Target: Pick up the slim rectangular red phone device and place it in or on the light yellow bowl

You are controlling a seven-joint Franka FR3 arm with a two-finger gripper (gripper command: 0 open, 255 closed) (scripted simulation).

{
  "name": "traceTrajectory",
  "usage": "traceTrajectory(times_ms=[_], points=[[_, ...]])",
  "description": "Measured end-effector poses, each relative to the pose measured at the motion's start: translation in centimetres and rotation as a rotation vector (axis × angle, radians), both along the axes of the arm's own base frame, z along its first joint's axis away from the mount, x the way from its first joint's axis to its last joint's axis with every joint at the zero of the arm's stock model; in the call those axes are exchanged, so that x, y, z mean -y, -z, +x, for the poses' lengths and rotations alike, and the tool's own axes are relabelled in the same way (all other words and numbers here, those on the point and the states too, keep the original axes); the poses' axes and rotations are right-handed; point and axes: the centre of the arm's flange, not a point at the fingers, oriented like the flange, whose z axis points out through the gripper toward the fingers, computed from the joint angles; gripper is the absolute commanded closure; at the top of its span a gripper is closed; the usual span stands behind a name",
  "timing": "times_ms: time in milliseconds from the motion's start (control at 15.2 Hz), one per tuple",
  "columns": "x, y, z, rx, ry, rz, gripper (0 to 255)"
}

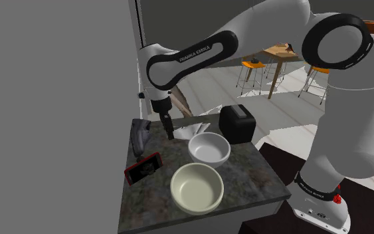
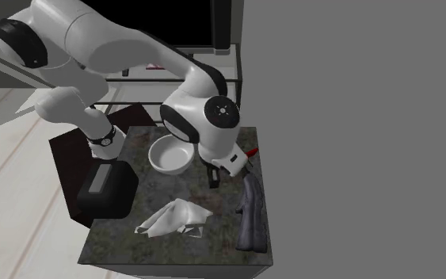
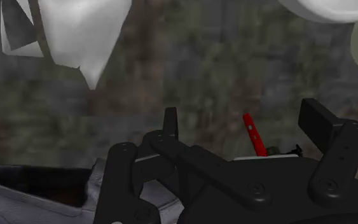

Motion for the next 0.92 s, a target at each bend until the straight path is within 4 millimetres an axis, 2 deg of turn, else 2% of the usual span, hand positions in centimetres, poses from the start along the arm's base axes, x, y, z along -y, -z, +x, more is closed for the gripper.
traceTrajectory(times_ms=[330,660,726,924], points=[[-5.9,1.5,1.2,-0.010,-0.141,0.046,0],[-12.0,3.4,1.5,-0.020,-0.282,0.092,0],[-12.7,3.2,1.7,-0.028,-0.299,0.091,0],[-12.4,2.9,1.5,-0.077,-0.324,0.071,0]])
